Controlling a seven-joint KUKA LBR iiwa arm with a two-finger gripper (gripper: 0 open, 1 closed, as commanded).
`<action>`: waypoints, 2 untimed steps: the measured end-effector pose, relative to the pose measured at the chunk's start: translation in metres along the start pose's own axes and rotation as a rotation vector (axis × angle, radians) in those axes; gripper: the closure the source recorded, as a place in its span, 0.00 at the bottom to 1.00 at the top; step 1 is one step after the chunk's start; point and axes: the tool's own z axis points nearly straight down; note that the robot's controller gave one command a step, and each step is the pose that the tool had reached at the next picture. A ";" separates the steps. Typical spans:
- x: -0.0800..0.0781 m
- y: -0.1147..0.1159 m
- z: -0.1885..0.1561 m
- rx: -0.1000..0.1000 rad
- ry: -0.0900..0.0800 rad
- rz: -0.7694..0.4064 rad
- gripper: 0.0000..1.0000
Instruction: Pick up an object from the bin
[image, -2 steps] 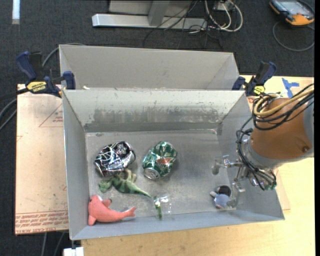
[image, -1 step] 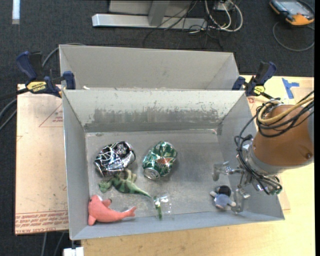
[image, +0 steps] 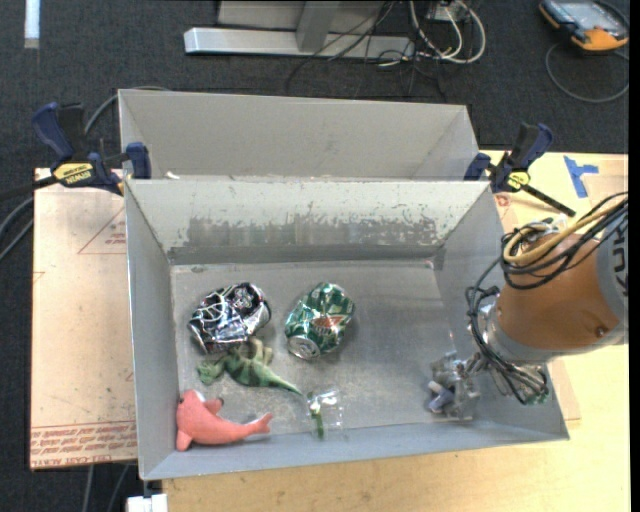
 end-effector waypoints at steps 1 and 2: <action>0.000 0.000 0.000 0.000 0.000 0.000 1.00; -0.008 0.000 -0.104 -0.003 0.002 0.007 1.00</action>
Offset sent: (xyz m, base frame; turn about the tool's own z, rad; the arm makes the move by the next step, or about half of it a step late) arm 0.0086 0.0010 0.1352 0.0081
